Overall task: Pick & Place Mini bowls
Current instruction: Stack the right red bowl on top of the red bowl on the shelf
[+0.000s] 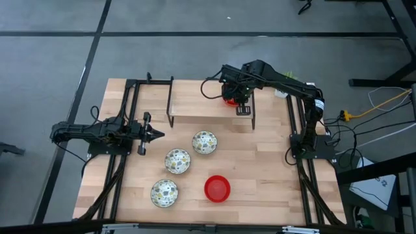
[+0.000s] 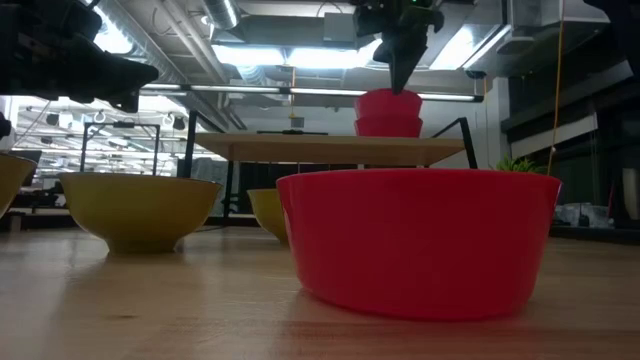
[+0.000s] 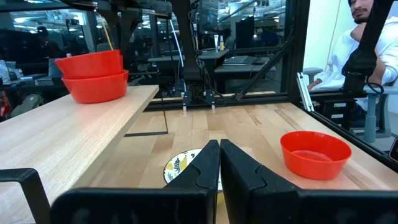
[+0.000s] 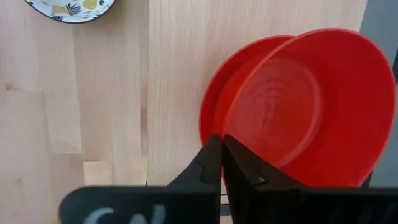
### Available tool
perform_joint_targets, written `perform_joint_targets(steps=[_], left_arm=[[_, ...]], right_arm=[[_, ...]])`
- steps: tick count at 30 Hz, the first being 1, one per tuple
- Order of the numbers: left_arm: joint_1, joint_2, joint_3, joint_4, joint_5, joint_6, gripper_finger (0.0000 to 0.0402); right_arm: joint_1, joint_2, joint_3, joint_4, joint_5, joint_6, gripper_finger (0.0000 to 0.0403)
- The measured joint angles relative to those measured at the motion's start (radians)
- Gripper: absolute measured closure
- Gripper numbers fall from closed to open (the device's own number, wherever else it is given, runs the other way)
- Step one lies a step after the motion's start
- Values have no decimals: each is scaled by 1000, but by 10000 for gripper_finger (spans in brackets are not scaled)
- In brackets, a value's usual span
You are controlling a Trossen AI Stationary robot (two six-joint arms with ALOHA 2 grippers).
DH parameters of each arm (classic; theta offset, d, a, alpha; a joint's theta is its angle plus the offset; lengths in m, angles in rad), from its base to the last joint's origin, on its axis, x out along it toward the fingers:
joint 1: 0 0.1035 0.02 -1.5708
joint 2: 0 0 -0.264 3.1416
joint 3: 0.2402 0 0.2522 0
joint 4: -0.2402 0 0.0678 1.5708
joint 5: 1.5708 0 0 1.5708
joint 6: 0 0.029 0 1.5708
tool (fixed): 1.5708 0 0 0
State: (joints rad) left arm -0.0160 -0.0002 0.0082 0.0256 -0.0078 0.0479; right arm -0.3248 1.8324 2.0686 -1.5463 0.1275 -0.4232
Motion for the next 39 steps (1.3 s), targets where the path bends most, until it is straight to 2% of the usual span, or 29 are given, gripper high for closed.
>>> perform_joint_targets(steps=[12, 20, 31, 39], left_arm=[[0, 0, 0, 0, 0, 0, 389], [0, 0, 0, 0, 0, 0, 389], [0, 0, 0, 0, 0, 0, 393], [0, 0, 0, 0, 0, 0, 391]], right_arm=[[0, 0, 0, 1, 4, 0, 397], [0, 0, -63, 49, 11, 0, 399], [0, 0, -79, 64, 11, 1, 396], [0, 0, -79, 60, 11, 20, 360]])
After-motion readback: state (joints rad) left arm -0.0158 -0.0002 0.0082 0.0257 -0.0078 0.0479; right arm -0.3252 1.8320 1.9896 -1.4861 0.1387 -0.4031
